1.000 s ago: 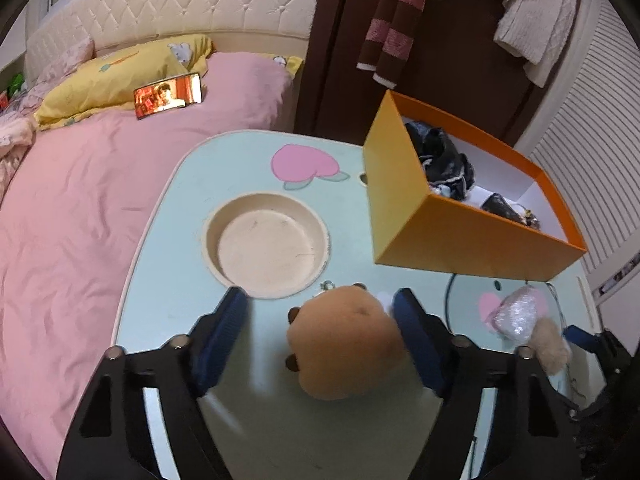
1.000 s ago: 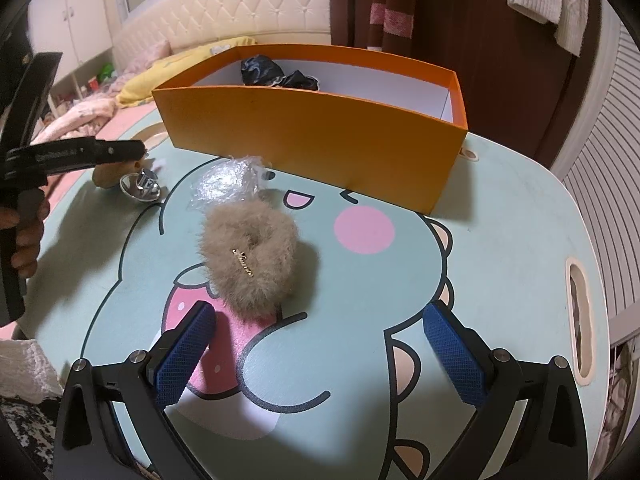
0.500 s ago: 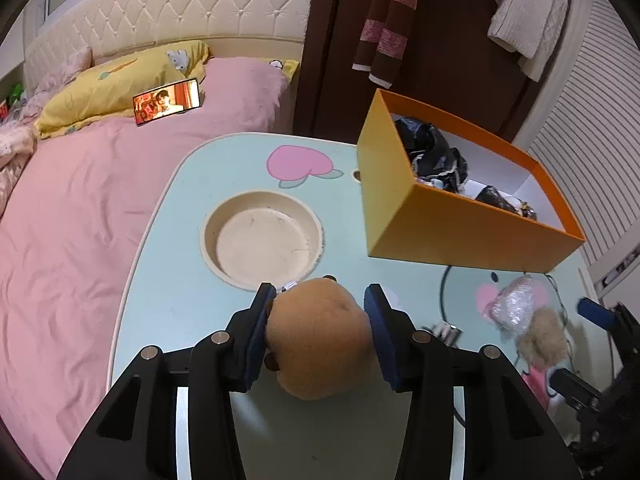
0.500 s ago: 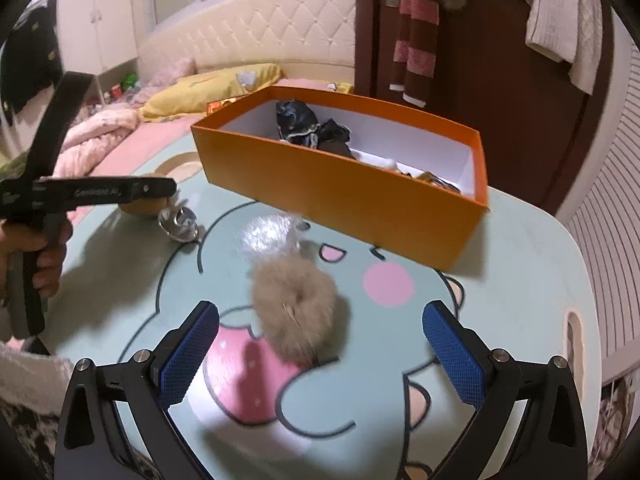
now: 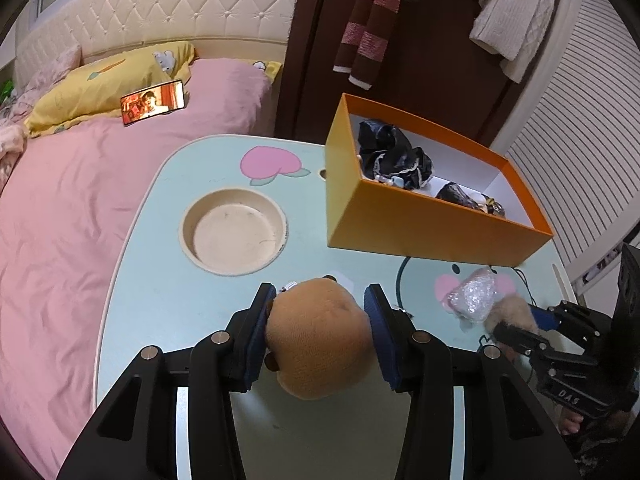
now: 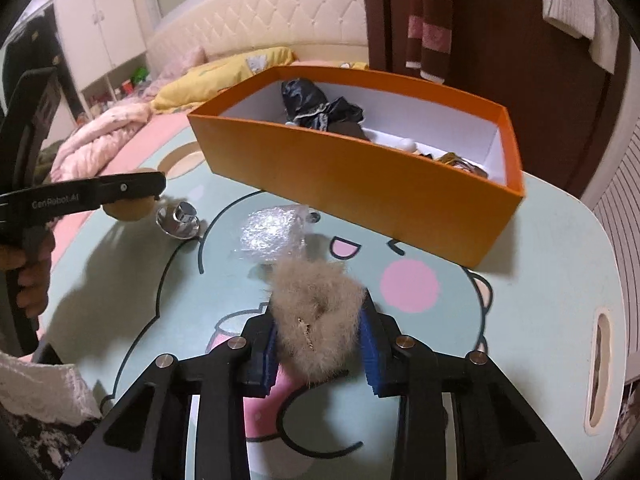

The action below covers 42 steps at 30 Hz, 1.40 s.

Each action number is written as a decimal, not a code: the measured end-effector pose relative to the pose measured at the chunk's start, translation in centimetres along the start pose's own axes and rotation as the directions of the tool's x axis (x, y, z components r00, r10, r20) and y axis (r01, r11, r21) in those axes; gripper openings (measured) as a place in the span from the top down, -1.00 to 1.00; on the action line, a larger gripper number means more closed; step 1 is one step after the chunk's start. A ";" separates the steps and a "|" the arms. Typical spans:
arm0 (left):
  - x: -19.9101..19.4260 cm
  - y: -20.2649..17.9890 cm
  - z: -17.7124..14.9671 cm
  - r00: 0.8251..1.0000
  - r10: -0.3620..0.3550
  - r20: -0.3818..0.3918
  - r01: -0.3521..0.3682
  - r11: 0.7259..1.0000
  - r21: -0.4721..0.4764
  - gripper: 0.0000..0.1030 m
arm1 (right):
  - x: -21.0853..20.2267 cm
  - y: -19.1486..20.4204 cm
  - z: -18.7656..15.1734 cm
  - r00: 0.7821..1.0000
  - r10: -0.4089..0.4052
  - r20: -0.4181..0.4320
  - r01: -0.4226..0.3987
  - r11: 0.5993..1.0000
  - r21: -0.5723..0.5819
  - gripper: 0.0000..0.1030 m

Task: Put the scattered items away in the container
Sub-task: 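Carry the pompom into the box with right tool while left carries the tan plush in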

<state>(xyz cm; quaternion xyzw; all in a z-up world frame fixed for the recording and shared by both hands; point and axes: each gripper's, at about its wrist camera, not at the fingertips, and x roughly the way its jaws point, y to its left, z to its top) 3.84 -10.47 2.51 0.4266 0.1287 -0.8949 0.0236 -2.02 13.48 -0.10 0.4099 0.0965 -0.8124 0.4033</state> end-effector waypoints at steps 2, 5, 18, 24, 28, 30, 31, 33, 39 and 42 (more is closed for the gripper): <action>-0.1 -0.1 0.1 1.000 -0.001 -0.002 0.001 1.000 0.004 0.09 | -0.7 -0.7 -0.1 1.000 0.005 0.009 -0.006 0.999 0.032 0.38; -0.4 -0.1 0.3 1.000 -0.016 -0.002 0.016 1.000 -0.002 0.09 | -1.4 -1.5 -0.1 1.000 -0.004 0.020 0.003 0.998 0.059 0.38; -2.6 -2.4 2.9 0.994 -0.094 0.062 0.092 0.995 0.034 0.09 | -3.9 -2.7 1.9 0.995 0.021 0.094 -0.030 0.994 0.102 0.38; -2.9 -5.4 6.2 0.983 -0.153 0.105 0.139 0.982 0.124 0.08 | -5.1 -2.3 5.1 0.980 0.066 0.187 -0.081 0.994 0.074 0.38; -0.8 -7.2 8.1 0.981 -0.182 0.070 0.171 0.974 0.146 0.08 | -4.1 -2.3 7.5 0.981 0.018 0.194 -0.026 0.999 0.038 0.38; 0.0 -7.8 8.8 0.976 -0.209 0.061 0.199 0.970 0.138 0.08 | -3.3 -2.6 8.5 0.983 -0.010 0.181 0.003 0.999 0.037 0.37; 0.5 -8.0 9.0 0.976 -0.214 0.051 0.205 0.969 0.137 0.08 | -2.9 -2.8 8.8 0.985 -0.015 0.174 0.007 0.999 0.044 0.37; 1.4 -8.4 9.4 0.979 -0.201 0.035 0.194 0.971 0.140 0.08 | -2.1 -3.5 9.3 0.988 -0.017 0.152 0.006 0.998 0.069 0.37; 3.7 -8.7 10.1 0.981 -0.193 -0.006 0.192 0.973 0.127 0.08 | -0.5 -4.4 9.7 0.995 -0.028 0.100 0.019 0.996 0.084 0.37; 4.6 -8.9 10.1 0.983 -0.181 -0.020 0.182 0.975 0.130 0.08 | 0.0 -4.7 9.8 0.995 -0.029 0.093 0.021 0.996 0.084 0.36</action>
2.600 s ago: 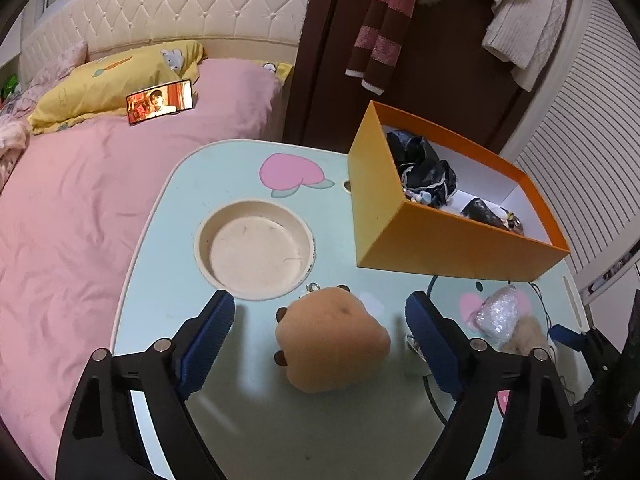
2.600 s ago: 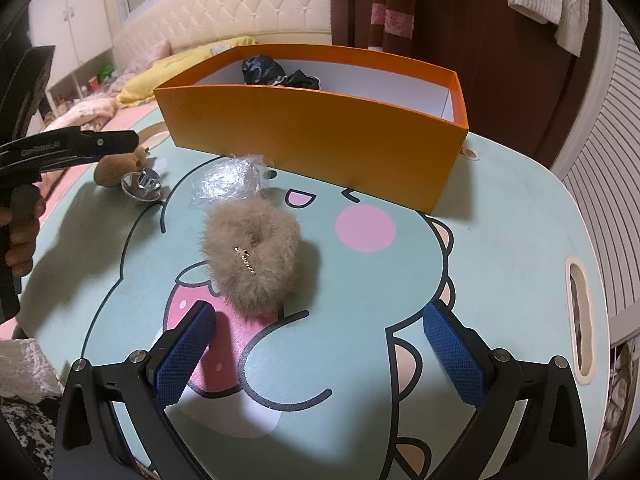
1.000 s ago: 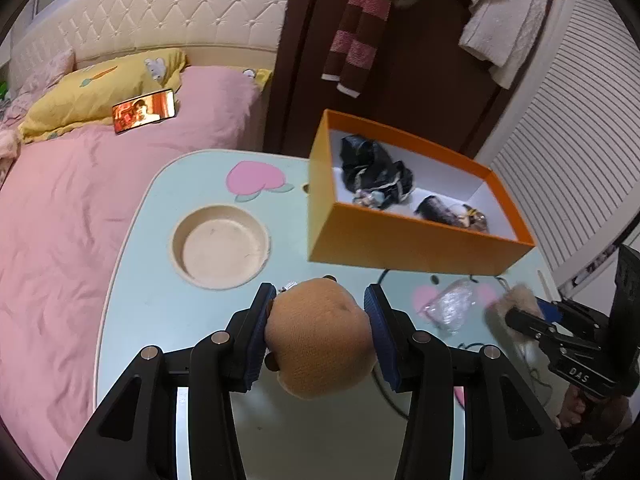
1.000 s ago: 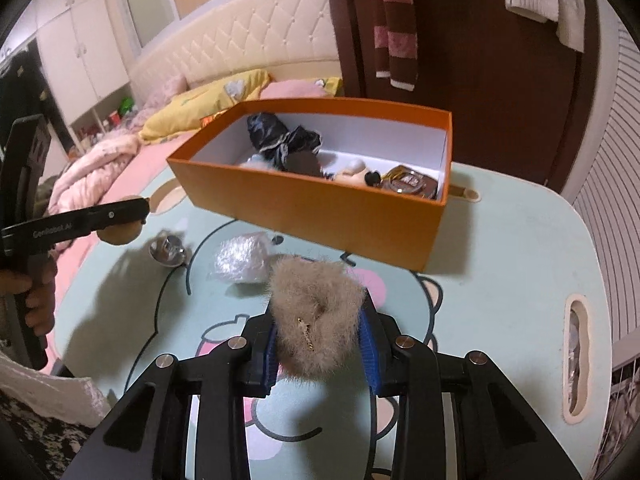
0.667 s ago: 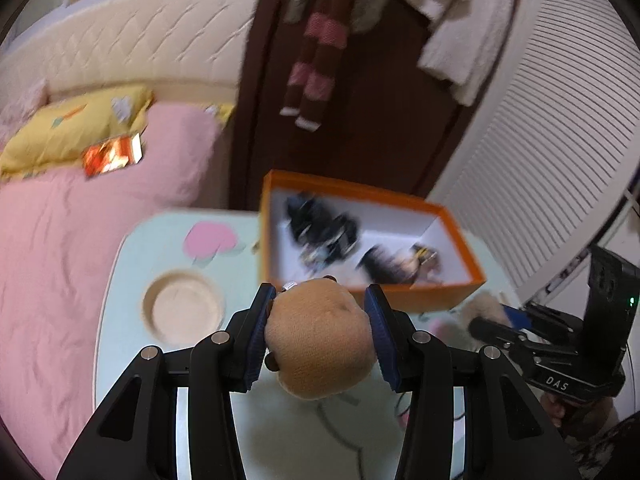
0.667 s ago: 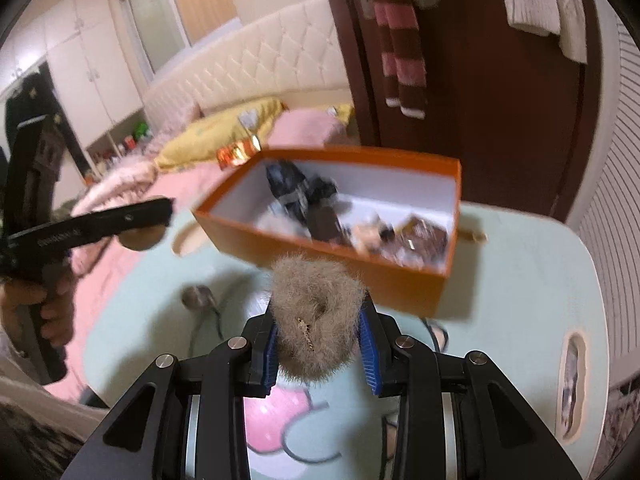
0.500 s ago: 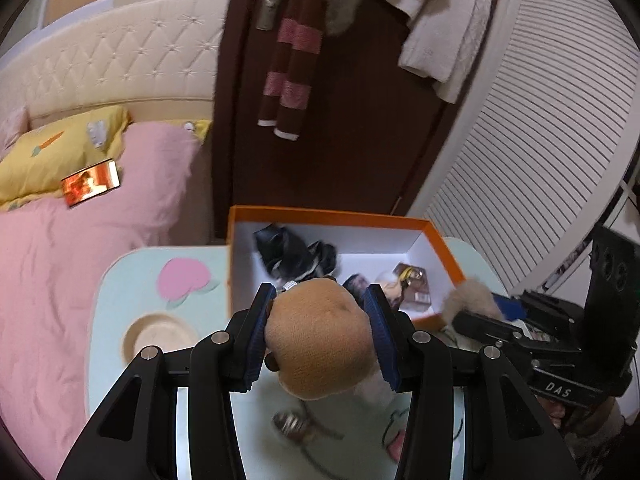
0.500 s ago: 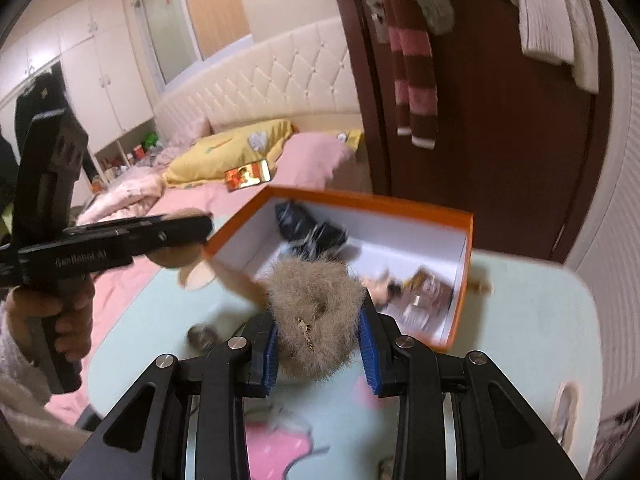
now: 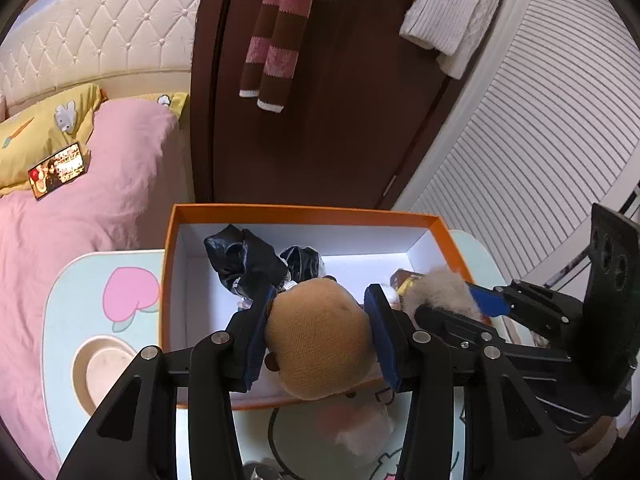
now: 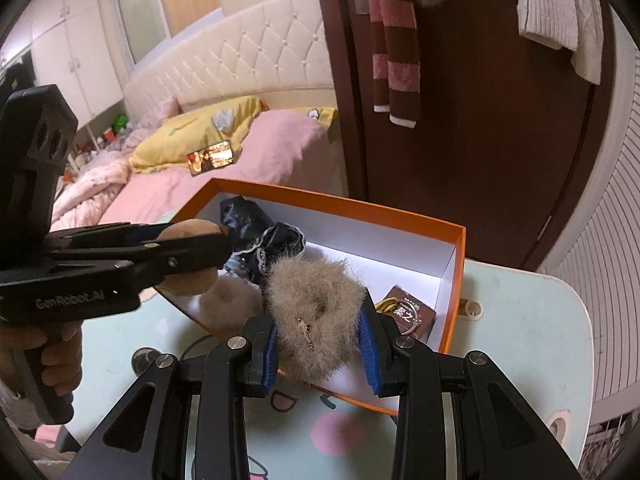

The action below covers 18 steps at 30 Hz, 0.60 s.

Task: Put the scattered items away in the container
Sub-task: 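Carry the pompom into the box with right tool while left carries the tan plush in, then open both tools and withdraw them from the box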

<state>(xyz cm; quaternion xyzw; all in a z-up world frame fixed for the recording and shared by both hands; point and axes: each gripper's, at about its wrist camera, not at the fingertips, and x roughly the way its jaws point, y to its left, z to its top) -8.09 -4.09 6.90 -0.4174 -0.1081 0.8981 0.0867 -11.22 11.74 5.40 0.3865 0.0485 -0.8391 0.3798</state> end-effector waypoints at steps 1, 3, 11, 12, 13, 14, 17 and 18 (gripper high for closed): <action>0.1 -0.1 -0.1 1.000 0.001 -0.002 -0.001 1.000 0.000 0.08 | 0.1 -0.1 0.0 1.000 -0.001 -0.003 0.001 1.000 0.005 0.35; 0.3 -0.2 -0.1 1.000 0.014 -0.002 -0.014 1.000 0.002 0.04 | 0.3 -0.3 0.1 1.000 -0.009 -0.004 0.009 1.000 0.016 0.29; -1.2 0.2 -0.2 0.994 0.051 0.094 -0.048 0.998 -0.028 -0.57 | -0.7 -1.3 0.3 0.998 -0.038 0.046 0.034 0.996 0.084 -0.60; -1.2 0.3 -0.3 0.995 0.053 0.084 -0.050 0.998 -0.033 -0.57 | -0.8 -1.3 0.3 0.998 -0.041 0.046 0.037 0.996 0.084 -0.60; -1.1 0.5 -0.3 0.996 0.052 0.078 -0.049 0.998 -0.039 -0.57 | -0.9 -1.3 0.3 0.998 -0.044 0.047 0.040 0.996 0.084 -0.60; -1.2 0.6 -0.4 0.996 0.050 0.074 -0.047 0.998 -0.048 -0.57 | -1.0 -1.3 0.2 0.998 -0.045 0.049 0.041 0.996 0.084 -0.60; -1.6 1.1 -0.9 0.996 0.033 0.082 -0.027 0.996 -0.080 -0.57 | -1.7 -1.3 0.1 0.997 -0.038 0.069 0.031 0.995 0.091 -0.60; -2.1 1.2 -1.0 0.996 0.016 0.091 -0.008 0.996 -0.093 -0.57 | -2.1 -1.2 0.0 0.996 -0.034 0.085 0.026 0.995 0.096 -0.60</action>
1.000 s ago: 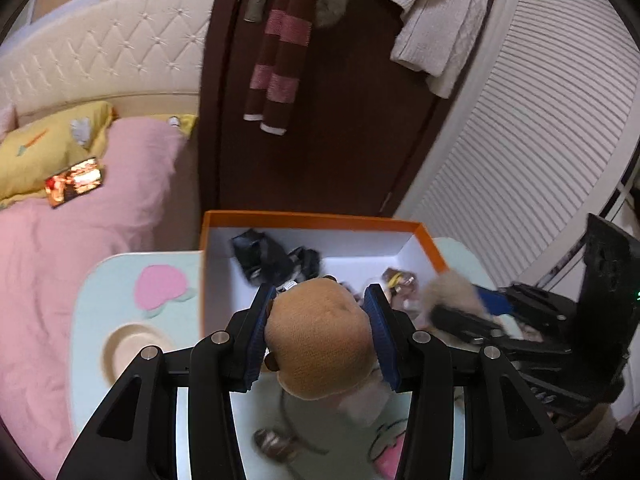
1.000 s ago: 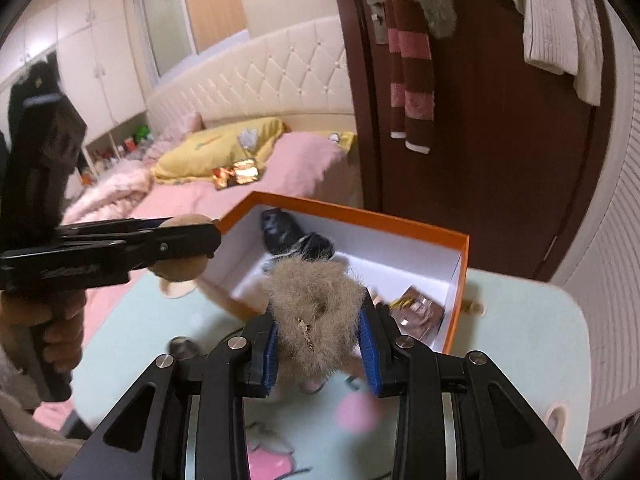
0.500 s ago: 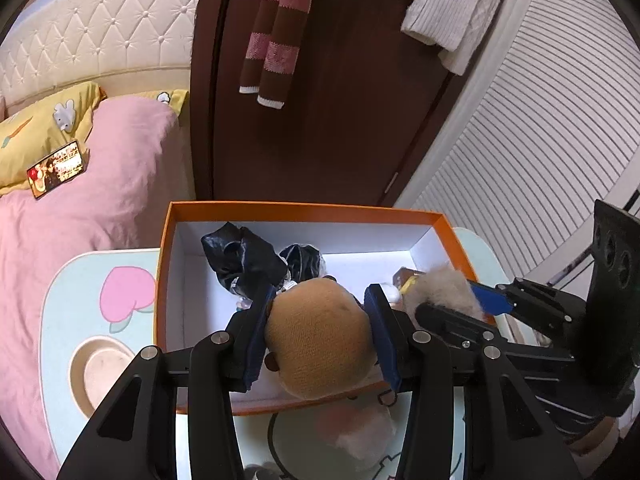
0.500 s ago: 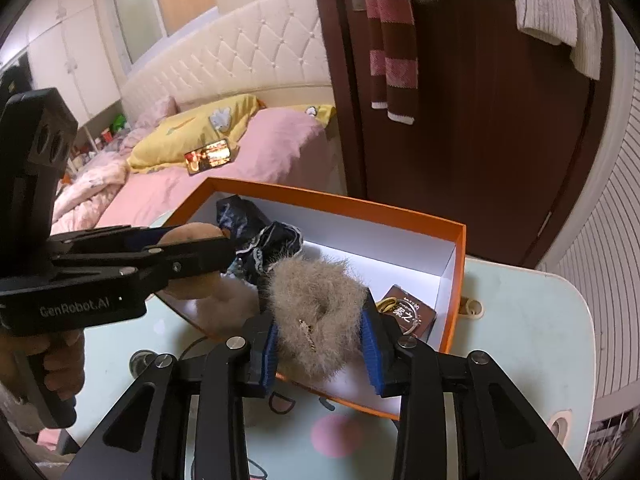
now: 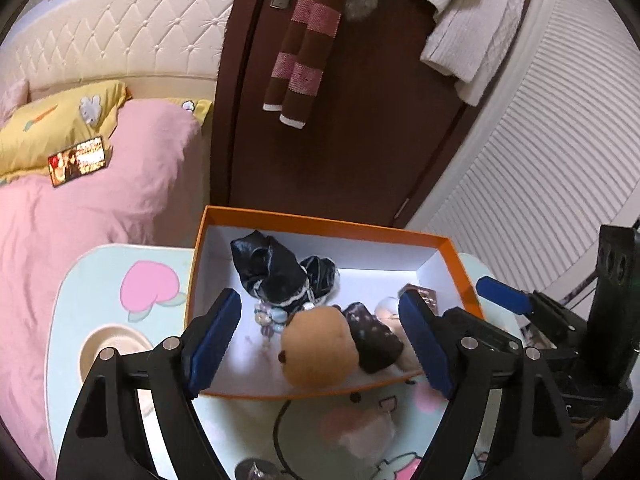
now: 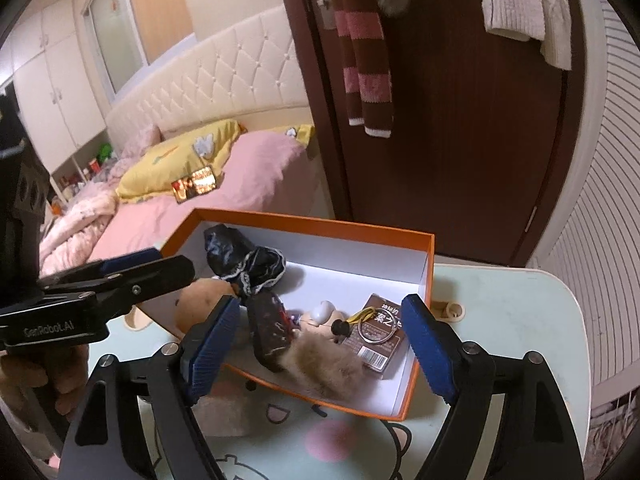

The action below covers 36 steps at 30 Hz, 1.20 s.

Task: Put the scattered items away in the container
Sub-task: 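Open both tools and withdraw them from the box, then grasp the clear plastic-wrapped item with right tool while left grasps the silver metal cup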

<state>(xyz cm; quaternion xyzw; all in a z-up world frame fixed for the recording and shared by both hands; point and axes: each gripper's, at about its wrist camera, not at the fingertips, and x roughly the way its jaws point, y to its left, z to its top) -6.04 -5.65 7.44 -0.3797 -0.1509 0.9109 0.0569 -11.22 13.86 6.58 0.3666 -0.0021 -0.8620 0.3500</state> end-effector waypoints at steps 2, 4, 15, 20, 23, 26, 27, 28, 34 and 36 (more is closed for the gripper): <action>-1.1 0.2 -0.2 0.999 -0.035 0.032 0.036 0.999 -0.029 -0.57 | -1.1 0.1 -0.2 0.999 0.035 0.038 -0.035 0.999 0.009 -0.61; -2.6 0.3 -0.5 0.995 -0.070 0.067 0.073 0.996 -0.049 -0.57 | -1.9 0.5 -0.4 0.996 0.071 0.051 -0.071 0.997 -0.001 -0.66; -6.9 2.9 -6.7 0.999 0.049 -0.005 -0.050 0.997 -0.063 -0.57 | -3.8 3.5 -6.5 0.998 0.021 -0.053 -0.025 0.998 -0.064 -0.75; -6.2 4.6 -11.3 0.982 0.155 -0.106 -0.164 0.983 -0.084 -0.57 | -2.5 4.0 -9.9 0.985 -0.071 -0.157 0.058 0.995 -0.086 -0.75; -5.6 5.0 -13.0 0.970 0.200 -0.138 -0.214 0.972 -0.097 -0.58 | -1.8 3.7 -10.9 0.975 -0.108 -0.193 0.096 0.993 -0.074 -0.75; -5.4 4.4 -13.5 0.954 0.275 -0.118 -0.280 0.959 -0.034 -0.58 | -1.0 3.4 -11.4 0.964 -0.134 -0.229 0.120 0.990 -0.074 -0.76; -5.1 4.0 -13.6 0.949 0.295 -0.114 -0.297 0.955 0.000 -0.58 | -0.6 3.3 -11.6 0.959 -0.137 -0.250 0.123 0.990 -0.074 -0.81; -5.0 3.9 -13.7 0.943 0.315 -0.111 -0.314 0.949 0.026 -0.58 | -0.3 3.3 -11.8 0.953 -0.148 -0.263 0.131 0.988 -0.081 -0.90; -3.7 2.8 -14.5 0.927 0.361 -0.097 -0.349 0.929 0.127 -0.99 | -0.6 3.4 -12.0 0.962 -0.161 -0.222 0.140 0.984 -0.106 -1.00; -3.6 2.9 -14.5 0.926 0.366 -0.093 -0.355 0.927 0.118 -0.99 | -0.7 3.3 -12.0 0.964 -0.159 -0.211 0.138 0.984 -0.110 -1.00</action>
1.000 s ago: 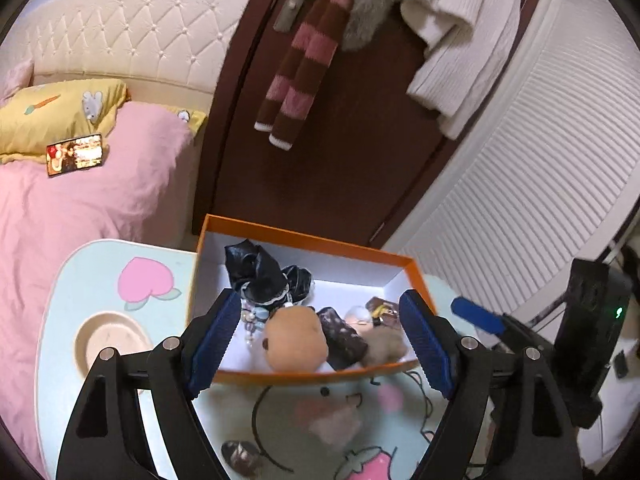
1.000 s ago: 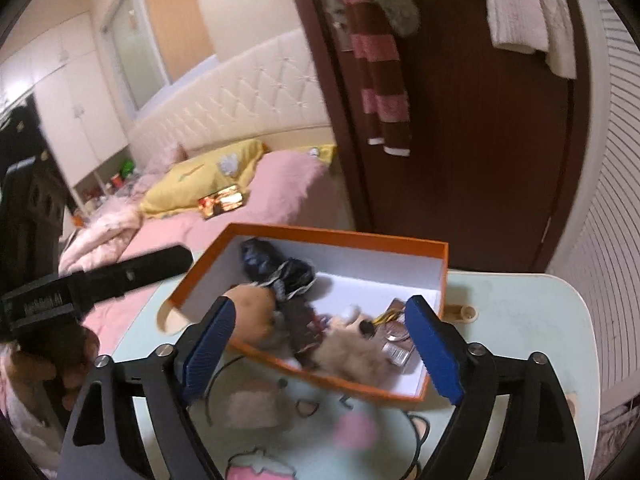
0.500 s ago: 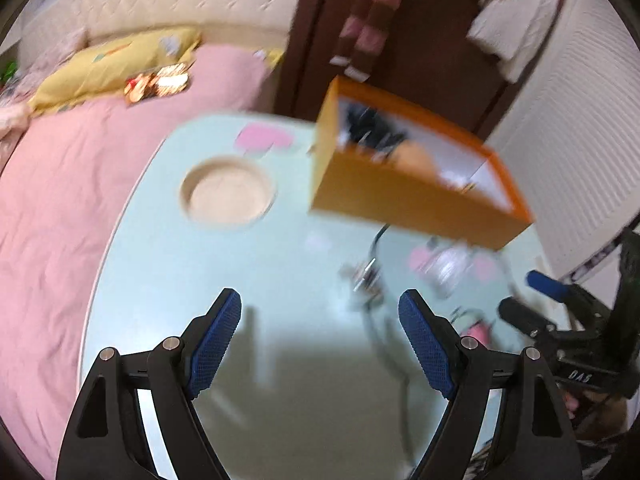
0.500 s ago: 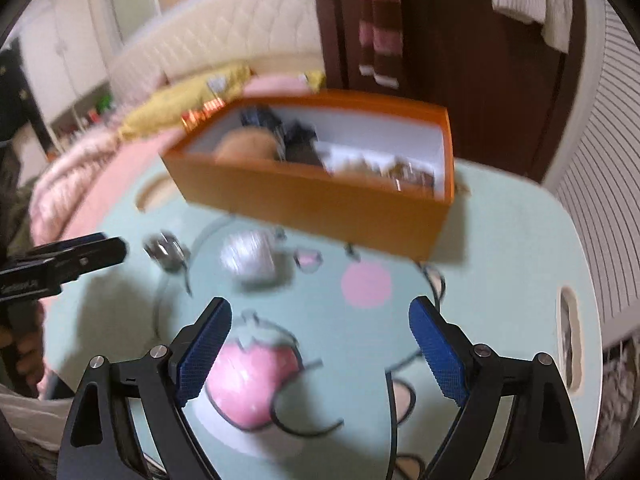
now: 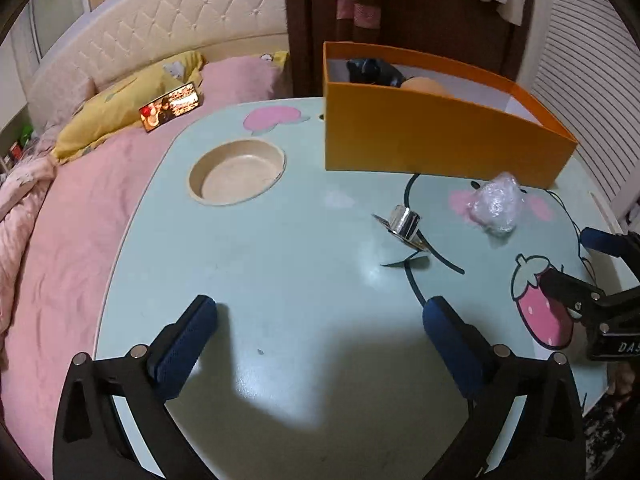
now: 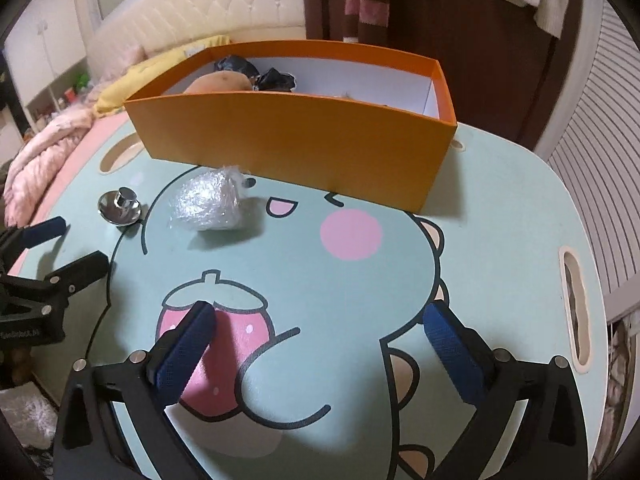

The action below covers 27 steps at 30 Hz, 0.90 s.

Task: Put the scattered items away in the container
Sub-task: 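Grasp the clear plastic-wrapped item with right tool while left grasps the silver metal cup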

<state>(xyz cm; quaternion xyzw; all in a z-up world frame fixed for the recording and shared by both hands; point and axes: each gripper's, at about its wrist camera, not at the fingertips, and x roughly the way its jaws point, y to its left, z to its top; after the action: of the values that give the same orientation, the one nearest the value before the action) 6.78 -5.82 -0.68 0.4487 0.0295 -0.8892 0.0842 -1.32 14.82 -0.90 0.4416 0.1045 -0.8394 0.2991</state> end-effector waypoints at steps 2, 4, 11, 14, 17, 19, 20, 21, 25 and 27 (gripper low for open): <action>0.0 0.1 0.1 1.000 -0.001 -0.001 0.001 1.000 0.001 -0.99 | 0.1 -0.2 -0.1 1.000 0.001 0.001 -0.001 1.000 0.000 -1.00; 0.1 0.1 0.3 1.000 0.000 -0.001 0.000 1.000 0.000 -0.99 | 0.1 -0.2 0.0 1.000 0.002 0.003 -0.002 1.000 -0.002 -1.00; 0.3 0.3 0.6 1.000 0.005 -0.006 -0.005 1.000 -0.002 -0.99 | 0.2 -0.3 0.1 1.000 0.013 0.017 -0.012 1.000 -0.012 -1.00; 0.6 0.2 0.8 1.000 0.006 -0.024 -0.006 1.000 -0.003 -0.99 | 0.1 -0.4 0.0 1.000 0.013 0.015 -0.013 1.000 -0.012 -1.00; 0.8 -0.1 1.3 0.996 0.010 -0.087 -0.011 1.000 -0.011 -0.99 | 0.0 -0.5 -0.2 1.000 0.013 0.011 -0.013 1.000 -0.015 -1.00; 0.8 0.0 1.9 0.995 -0.015 -0.100 0.012 0.999 -0.031 -0.99 | 0.2 -0.3 -0.3 1.000 0.013 0.010 -0.013 1.000 -0.015 -1.00; 0.6 -0.1 1.9 0.996 -0.031 -0.085 0.028 0.999 -0.039 -0.99 | 0.2 -0.3 -0.3 1.000 0.013 0.011 -0.013 1.000 -0.016 -1.00; 0.4 -0.1 2.2 0.997 -0.045 -0.062 0.042 0.998 -0.047 -0.99 | 0.2 -0.3 -0.3 1.000 0.013 0.011 -0.013 1.000 -0.016 -1.00; 0.2 -1.1 2.9 0.996 -0.090 -0.003 0.090 0.996 -0.027 -0.99 | 0.2 -0.3 -0.3 1.000 0.013 0.010 -0.013 1.000 -0.016 -1.00; 0.7 -1.3 3.3 0.996 -0.086 -0.005 0.086 0.996 -0.006 -0.95 | 0.2 -0.3 -0.2 1.000 0.013 0.010 -0.013 1.000 -0.016 -1.00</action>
<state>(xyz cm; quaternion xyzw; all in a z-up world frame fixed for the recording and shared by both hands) 3.47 -5.04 0.69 0.4489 0.0517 -0.8908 0.0473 -1.44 15.13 -1.22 0.4356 0.1066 -0.8389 0.3085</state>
